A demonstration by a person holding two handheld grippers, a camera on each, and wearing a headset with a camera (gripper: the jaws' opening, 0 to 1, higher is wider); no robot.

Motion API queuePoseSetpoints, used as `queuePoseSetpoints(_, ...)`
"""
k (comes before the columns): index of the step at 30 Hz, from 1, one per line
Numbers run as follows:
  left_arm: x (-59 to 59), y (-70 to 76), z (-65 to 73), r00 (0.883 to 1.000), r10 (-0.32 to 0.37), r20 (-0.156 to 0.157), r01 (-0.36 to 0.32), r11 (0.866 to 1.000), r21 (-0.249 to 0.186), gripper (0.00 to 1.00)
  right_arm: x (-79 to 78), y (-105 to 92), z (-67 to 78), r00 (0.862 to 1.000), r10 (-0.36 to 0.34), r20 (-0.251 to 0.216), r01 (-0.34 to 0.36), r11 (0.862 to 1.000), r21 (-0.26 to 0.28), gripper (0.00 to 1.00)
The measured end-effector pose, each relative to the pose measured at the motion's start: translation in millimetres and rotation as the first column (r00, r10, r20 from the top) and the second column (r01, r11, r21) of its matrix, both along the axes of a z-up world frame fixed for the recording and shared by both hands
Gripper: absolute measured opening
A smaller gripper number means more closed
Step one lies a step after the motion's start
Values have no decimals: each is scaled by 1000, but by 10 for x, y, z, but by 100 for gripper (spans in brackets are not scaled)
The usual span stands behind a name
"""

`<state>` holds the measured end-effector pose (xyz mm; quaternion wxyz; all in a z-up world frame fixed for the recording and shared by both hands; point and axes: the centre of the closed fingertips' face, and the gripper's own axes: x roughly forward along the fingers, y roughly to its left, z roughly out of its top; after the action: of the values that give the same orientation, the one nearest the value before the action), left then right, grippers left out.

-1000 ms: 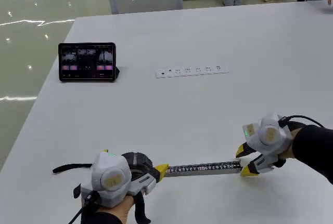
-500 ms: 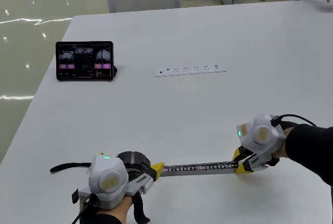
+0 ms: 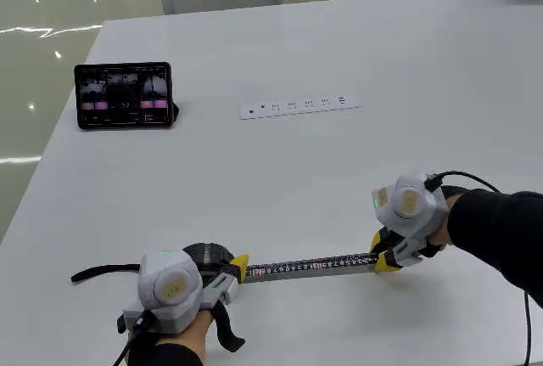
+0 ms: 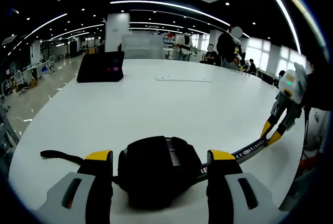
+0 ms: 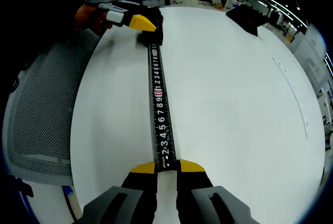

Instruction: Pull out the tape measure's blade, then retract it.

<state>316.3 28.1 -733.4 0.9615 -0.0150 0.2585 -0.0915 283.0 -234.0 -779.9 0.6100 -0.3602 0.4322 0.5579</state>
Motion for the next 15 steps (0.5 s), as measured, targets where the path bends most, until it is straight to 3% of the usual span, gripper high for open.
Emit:
queuePoseSetpoints(2,4,-12,-8,1000,-11,-2,12,999,30,68,-1,3,-5,1000,4,0,-4,1000,-23,9)
queuePoseSetpoints(5,-26,18,-66,999,-7,-33,10,998,66,62,7,-7,-3,1000,3,-10,-4,999,-37,9)
queuePoseSetpoints(8,-30,17,-57,999,-13,-41,14,999,44,61,4,-14,-1,1000,0,-19,-1,999,-36,9)
queuePoseSetpoints(15,-24,14,-74,998,-15,-64,19,998,59,59,12,-6,-3,1000,-10,-14,9,1000,-28,9)
